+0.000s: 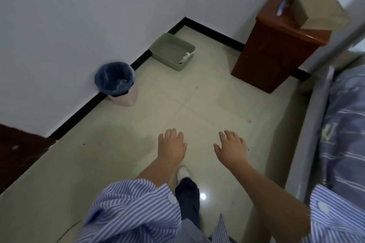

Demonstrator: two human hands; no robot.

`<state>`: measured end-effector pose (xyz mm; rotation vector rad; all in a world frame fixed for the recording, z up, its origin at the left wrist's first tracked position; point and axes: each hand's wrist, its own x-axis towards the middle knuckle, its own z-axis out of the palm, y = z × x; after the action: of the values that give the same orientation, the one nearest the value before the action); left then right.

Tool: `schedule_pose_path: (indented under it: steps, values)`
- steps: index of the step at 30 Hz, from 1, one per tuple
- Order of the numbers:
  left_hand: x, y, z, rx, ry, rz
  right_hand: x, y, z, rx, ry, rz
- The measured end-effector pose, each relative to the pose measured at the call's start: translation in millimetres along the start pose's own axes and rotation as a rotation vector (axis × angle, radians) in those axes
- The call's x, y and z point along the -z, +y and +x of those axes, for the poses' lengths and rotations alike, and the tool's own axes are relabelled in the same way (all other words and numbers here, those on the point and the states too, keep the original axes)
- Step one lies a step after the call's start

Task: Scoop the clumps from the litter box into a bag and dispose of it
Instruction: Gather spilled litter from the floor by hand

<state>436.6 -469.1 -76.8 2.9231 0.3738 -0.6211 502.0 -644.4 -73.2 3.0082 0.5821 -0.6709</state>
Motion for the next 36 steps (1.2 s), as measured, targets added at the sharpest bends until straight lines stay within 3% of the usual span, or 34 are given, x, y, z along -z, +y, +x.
schedule_pose_path:
  steps: [5,11,22,29,36]
  values:
    - [67,-8,114,-0.043,0.040,0.031,68,5,112,-0.045,0.028,0.032]
    - [129,-42,242,-0.002,0.127,0.028,126,-16,257,0.028,0.051,0.043]
    - [162,-151,453,0.264,-0.003,-0.106,166,-92,528,0.253,-0.068,-0.047]
    - [113,-231,569,0.283,-0.047,-0.089,119,-159,670,0.250,-0.068,0.011]
    - [10,-277,675,0.373,-0.037,-0.129,-12,-182,785,0.257,-0.165,0.084]
